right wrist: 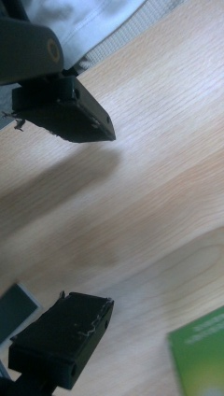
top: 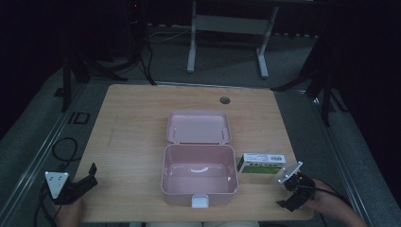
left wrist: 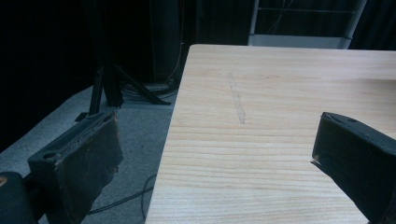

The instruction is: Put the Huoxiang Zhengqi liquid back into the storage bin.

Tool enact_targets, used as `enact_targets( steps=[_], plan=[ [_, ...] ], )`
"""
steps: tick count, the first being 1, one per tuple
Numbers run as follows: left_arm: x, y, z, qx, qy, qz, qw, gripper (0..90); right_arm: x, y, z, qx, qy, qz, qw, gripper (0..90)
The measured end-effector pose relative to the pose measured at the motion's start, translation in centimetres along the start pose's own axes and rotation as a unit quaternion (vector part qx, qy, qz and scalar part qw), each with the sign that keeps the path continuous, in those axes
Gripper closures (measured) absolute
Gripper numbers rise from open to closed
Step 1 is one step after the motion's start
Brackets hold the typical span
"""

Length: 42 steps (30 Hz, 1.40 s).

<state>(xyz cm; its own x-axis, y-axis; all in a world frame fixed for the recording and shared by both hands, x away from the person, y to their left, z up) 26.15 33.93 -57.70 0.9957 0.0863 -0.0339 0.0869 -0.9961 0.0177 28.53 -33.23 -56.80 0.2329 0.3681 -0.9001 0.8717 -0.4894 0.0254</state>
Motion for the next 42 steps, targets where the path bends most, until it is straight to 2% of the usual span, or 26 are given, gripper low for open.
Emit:
enact_targets(
  steps=[4,7,11,14,18,21,22,25,28,34,36,42],
  plan=[
    [0.0,0.0,0.0,0.000,0.000,0.000,1.0000,1.7,-0.1,-0.6,-1.0,-0.033,-0.018,-0.027,0.9989,16.0],
    [0.0,0.0,0.0,0.000,0.000,0.001,1.0000,1.7,-0.2,-1.3,-1.7,-0.058,-0.034,-0.051,0.9965,18.0],
    [0.0,0.0,0.0,0.001,-0.001,0.002,1.0000,1.7,0.1,-1.9,-2.5,-0.091,-0.056,-0.059,0.9925,18.1],
    [0.0,0.0,0.0,0.000,0.000,0.002,1.0000,1.7,0.2,-2.1,-2.9,-0.100,-0.062,-0.068,0.9907,18.9],
    [0.0,0.0,0.0,0.000,-0.001,0.003,1.0000,1.7,0.4,-2.9,-3.9,-0.141,-0.085,-0.082,0.9830,18.9],
    [0.0,0.0,0.0,0.000,-0.001,0.003,1.0000,1.7,0.3,-3.4,-4.5,-0.171,-0.091,-0.086,0.9773,19.0],
    [0.0,0.0,0.0,0.000,0.000,0.003,1.0000,1.7,0.3,-3.6,-4.8,-0.189,-0.091,-0.087,0.9739,19.0],
    [0.0,0.0,0.0,0.000,-0.001,0.003,1.0000,1.7,0.1,-4.1,-5.7,-0.214,-0.092,-0.087,0.9685,22.3],
    [0.0,0.1,0.0,0.001,-0.001,0.004,1.0000,1.7,-0.2,-4.7,-6.6,-0.229,-0.091,-0.094,0.9647,23.0],
    [0.0,0.1,0.0,0.001,-0.002,0.004,1.0000,1.7,-1.3,-5.4,-8.3,-0.241,-0.085,-0.104,0.9610,26.4],
    [0.0,0.1,0.0,0.002,-0.002,0.005,1.0000,1.7,-1.7,-5.6,-8.8,-0.243,-0.083,-0.105,0.9609,26.4],
    [0.0,0.1,0.0,0.003,-0.002,0.005,1.0000,1.7,-3.0,-6.0,-10.3,-0.266,-0.079,-0.104,0.9551,26.4]
  ],
)
Point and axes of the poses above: each handheld gripper's, and its own axes: x roughly forward along the jaws, z roughly out of its underside, y roughly to its right, the point moved 6 cm from there along x, roughly forward along the jaws, and after that the axes turned 13 degrees about y, right-handed, at the moved point
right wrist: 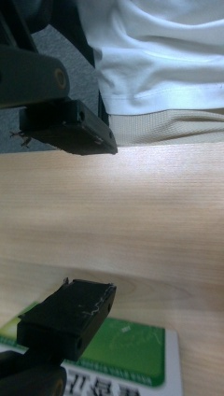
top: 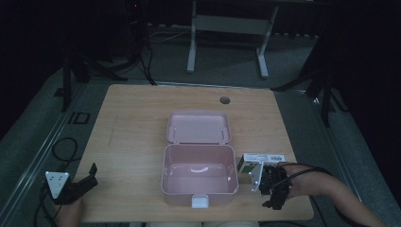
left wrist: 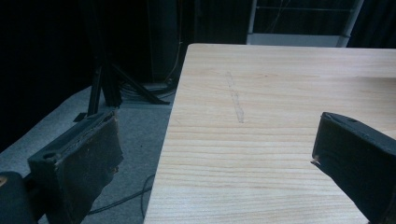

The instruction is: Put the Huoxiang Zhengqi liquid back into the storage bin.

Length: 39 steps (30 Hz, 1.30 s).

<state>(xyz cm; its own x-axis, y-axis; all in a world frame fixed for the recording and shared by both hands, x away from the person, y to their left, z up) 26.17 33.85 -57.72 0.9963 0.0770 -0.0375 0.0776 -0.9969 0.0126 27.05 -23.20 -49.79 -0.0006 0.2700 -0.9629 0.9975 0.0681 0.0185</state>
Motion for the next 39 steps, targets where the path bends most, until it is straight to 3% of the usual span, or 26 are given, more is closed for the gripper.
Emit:
enact_targets(
  steps=[7,19,27,39],
  plan=[
    [0.0,0.0,0.0,0.001,0.000,0.000,1.0000,1.6,-1.8,0.5,-1.0,-0.007,0.001,0.004,1.0000,27.6],
    [0.0,0.1,0.0,0.001,0.000,0.001,1.0000,1.7,-5.4,2.8,-1.7,-0.007,0.011,0.036,0.9993,30.1],
    [0.1,0.1,0.0,0.003,-0.001,0.000,1.0000,1.7,-6.1,4.7,-1.5,0.001,0.008,0.056,0.9984,32.4],
    [0.1,0.1,0.1,0.008,-0.004,0.000,1.0000,1.6,-5.1,7.8,-0.1,0.029,-0.021,0.048,0.9982,33.9]
  ],
)
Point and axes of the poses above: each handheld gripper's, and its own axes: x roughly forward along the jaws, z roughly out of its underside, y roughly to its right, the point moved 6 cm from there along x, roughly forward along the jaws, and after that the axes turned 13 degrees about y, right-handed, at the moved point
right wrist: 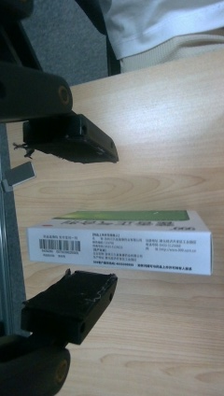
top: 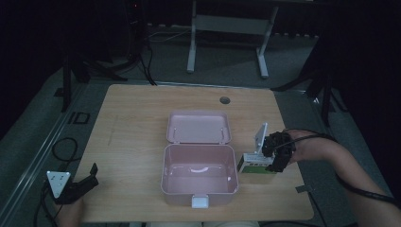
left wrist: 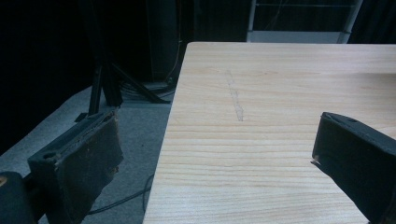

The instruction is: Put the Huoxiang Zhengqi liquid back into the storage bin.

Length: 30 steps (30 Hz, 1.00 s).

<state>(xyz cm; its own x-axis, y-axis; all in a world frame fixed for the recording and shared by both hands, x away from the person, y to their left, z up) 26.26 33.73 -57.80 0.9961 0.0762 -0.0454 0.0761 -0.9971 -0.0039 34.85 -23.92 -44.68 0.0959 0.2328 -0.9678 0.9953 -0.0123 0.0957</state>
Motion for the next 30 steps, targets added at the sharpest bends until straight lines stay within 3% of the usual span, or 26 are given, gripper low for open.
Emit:
enact_targets(
  steps=[12,23,30],
  plan=[
    [0.0,0.0,0.0,0.001,-0.001,0.002,1.0000,1.6,3.6,2.7,1.3,0.023,-0.035,-0.019,0.9989,37.5],
    [0.0,0.1,0.0,0.002,0.000,0.002,1.0000,1.7,5.9,3.2,1.9,0.027,-0.042,-0.035,0.9981,43.8],
    [0.1,0.1,0.0,0.004,-0.002,0.002,1.0000,1.7,7.3,3.2,2.4,0.022,-0.046,-0.039,0.9979,52.5]
  ],
)
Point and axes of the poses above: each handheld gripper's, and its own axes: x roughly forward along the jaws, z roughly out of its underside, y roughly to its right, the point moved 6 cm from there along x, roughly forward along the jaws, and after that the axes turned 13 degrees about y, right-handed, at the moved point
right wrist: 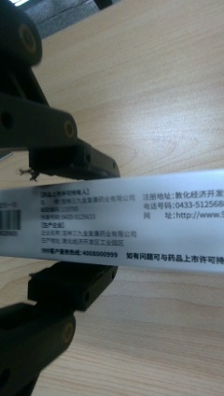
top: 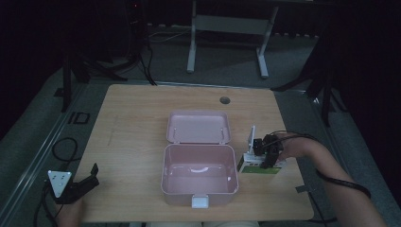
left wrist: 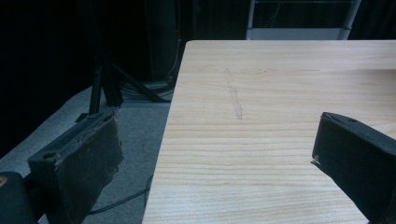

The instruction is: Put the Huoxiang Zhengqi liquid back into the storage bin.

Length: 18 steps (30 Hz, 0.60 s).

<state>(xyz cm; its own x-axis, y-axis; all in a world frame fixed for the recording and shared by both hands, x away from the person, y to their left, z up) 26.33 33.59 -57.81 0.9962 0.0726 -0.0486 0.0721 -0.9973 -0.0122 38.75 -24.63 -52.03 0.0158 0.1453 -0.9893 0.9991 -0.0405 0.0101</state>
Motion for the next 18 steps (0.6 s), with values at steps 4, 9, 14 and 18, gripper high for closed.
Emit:
enact_targets(
  steps=[4,9,14,18],
  plan=[
    [0.01,-0.01,0.01,0.000,-0.001,0.000,1.0000,1.7,0.47,0.04,0.08,0.000,-0.002,-0.007,1.0000,60.0],
    [0.00,-0.01,0.00,0.000,0.000,0.000,1.0000,1.7,0.50,-0.12,0.04,-0.012,-0.005,-0.009,0.9999,61.8],
    [-0.01,-0.02,0.00,0.000,0.000,-0.001,1.0000,1.7,0.42,-0.36,0.00,-0.014,-0.008,-0.012,0.9998,62.3],
    [-0.01,-0.03,0.00,0.000,0.000,-0.002,1.0000,1.6,-0.12,-0.56,-0.12,-0.014,-0.009,-0.014,0.9998,62.3]
  ],
)
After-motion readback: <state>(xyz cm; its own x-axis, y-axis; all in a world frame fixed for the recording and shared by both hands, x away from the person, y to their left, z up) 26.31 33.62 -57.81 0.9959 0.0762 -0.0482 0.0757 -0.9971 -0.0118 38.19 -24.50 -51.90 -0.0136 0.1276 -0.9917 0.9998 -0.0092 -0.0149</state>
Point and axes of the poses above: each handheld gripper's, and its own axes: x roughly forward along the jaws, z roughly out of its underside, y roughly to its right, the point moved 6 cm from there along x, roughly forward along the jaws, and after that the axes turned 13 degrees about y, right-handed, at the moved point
